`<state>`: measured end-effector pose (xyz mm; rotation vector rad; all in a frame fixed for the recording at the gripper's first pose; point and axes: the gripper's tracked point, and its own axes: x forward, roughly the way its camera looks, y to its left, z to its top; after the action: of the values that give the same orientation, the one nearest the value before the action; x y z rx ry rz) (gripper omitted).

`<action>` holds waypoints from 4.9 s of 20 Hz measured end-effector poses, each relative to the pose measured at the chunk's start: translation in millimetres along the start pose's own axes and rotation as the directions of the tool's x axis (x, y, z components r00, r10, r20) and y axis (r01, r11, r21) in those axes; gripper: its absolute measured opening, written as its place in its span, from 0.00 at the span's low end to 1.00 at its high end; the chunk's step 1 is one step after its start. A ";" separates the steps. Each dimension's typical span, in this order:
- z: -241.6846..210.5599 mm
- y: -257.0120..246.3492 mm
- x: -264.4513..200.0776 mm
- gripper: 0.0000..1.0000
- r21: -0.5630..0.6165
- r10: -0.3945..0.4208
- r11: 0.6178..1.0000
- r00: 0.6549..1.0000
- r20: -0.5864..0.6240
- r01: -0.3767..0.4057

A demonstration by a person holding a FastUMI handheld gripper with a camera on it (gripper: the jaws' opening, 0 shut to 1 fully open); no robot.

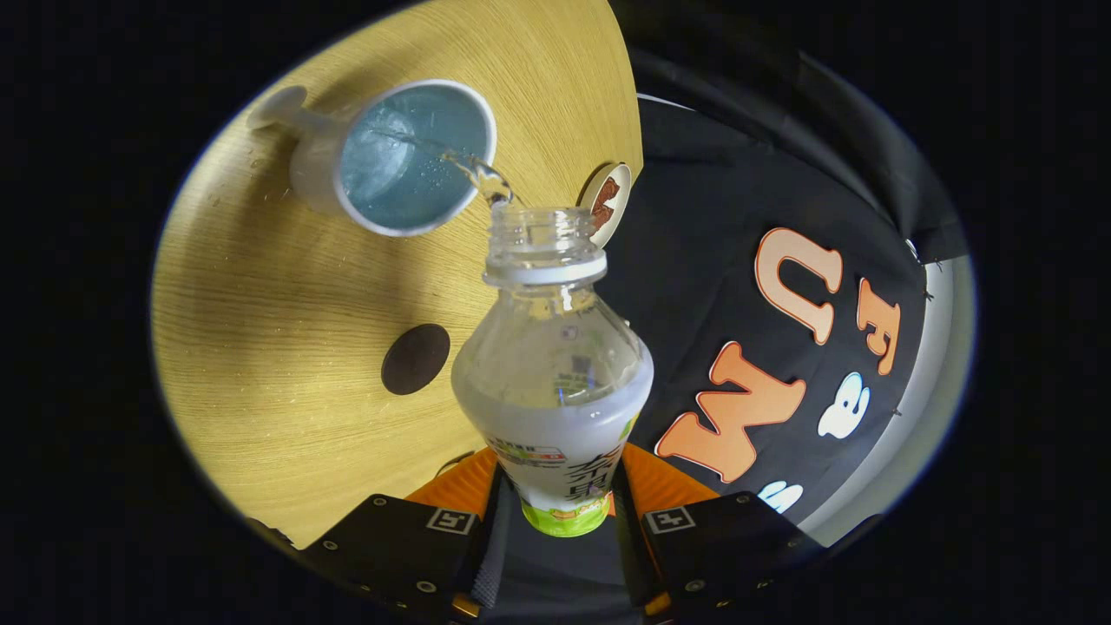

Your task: Take the bottle from table, then pour the juice into the cup, finally place the bottle on the coaster

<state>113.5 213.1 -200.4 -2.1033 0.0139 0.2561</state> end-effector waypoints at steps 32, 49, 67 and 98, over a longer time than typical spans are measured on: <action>6.7 -39.5 1.0 0.56 -0.177 -0.045 0.983 0.998 0.034 0.050; 7.8 3.9 6.8 0.56 -0.038 0.055 0.998 0.998 0.015 -0.054; -2.1 25.7 -9.8 0.57 0.852 0.266 0.428 0.943 0.199 -0.301; -9.5 102.6 128.0 0.57 0.856 0.127 -0.421 0.915 0.384 -0.301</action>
<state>228.7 163.5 -306.6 -0.1139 0.4806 0.3977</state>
